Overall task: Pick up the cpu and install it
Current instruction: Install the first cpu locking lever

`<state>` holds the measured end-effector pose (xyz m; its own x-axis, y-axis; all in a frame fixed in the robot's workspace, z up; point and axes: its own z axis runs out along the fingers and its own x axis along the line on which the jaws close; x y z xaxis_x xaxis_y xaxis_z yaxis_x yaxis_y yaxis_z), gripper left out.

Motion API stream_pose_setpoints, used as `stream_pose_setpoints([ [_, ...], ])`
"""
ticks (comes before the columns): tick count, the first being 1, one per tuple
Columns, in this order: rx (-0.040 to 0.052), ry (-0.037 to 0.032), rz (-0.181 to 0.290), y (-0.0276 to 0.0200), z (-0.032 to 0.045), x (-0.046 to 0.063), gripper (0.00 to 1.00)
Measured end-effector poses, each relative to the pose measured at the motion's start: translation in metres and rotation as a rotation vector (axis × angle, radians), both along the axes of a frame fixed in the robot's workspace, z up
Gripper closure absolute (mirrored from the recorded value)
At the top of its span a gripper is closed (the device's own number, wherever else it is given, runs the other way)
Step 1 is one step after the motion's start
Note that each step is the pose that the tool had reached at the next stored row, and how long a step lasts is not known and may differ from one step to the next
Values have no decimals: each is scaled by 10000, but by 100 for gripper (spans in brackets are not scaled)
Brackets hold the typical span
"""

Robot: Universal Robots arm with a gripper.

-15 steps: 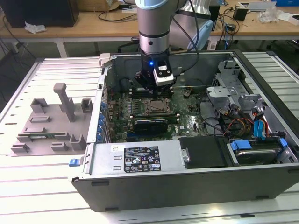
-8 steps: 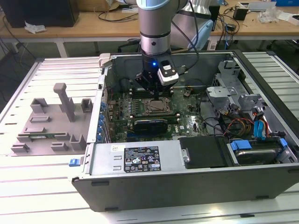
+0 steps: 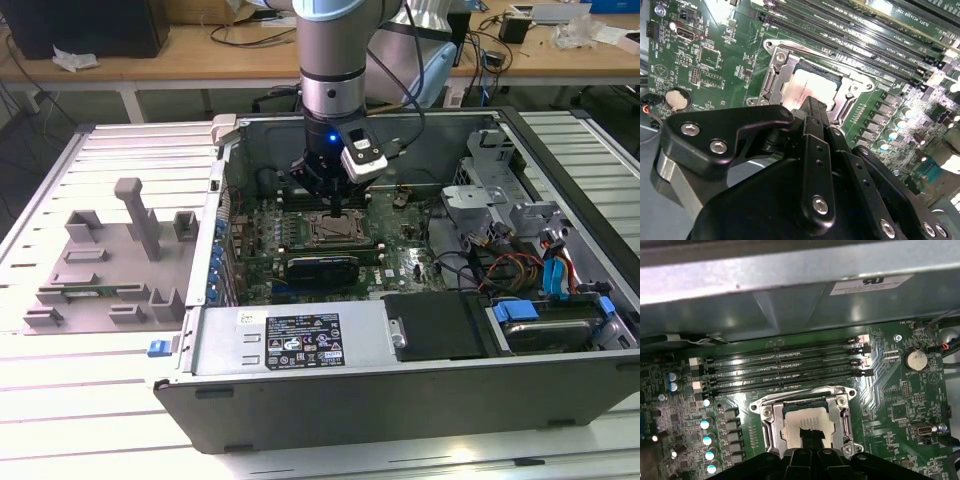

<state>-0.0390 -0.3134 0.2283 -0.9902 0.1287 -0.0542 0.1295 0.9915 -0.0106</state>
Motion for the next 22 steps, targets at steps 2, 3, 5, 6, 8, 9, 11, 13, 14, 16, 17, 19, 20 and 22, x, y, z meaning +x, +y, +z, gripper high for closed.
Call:
stream_pose_setpoints([
  [2, -3, 2, 24, -1, 9, 0, 89],
  [3, -2, 2, 29, -1, 33, 0, 89],
  [5, -3, 1, 31, -1, 81, 1, 89],
  [6, -3, 1, 31, 0, 102, 0, 89],
  [8, -2, 0, 31, 0, 129, 1, 89],
  [9, -4, 1, 33, -5, 131, 1, 89],
  [11, -5, 1, 32, -24, 131, 1, 89],
  [13, -4, 0, 31, -58, 130, 1, 89],
  [14, -6, 1, 31, -79, 131, 1, 89],
  [16, -4, 0, 32, -97, 130, 1, 89],
  [17, -7, 1, 31, -102, 135, 1, 89],
  [19, -5, 1, 30, -105, 156, 0, 89],
  [20, -5, 0, 31, -105, 169, 1, 89],
  [22, -3, -1, 31, -105, 175, 1, 89],
])
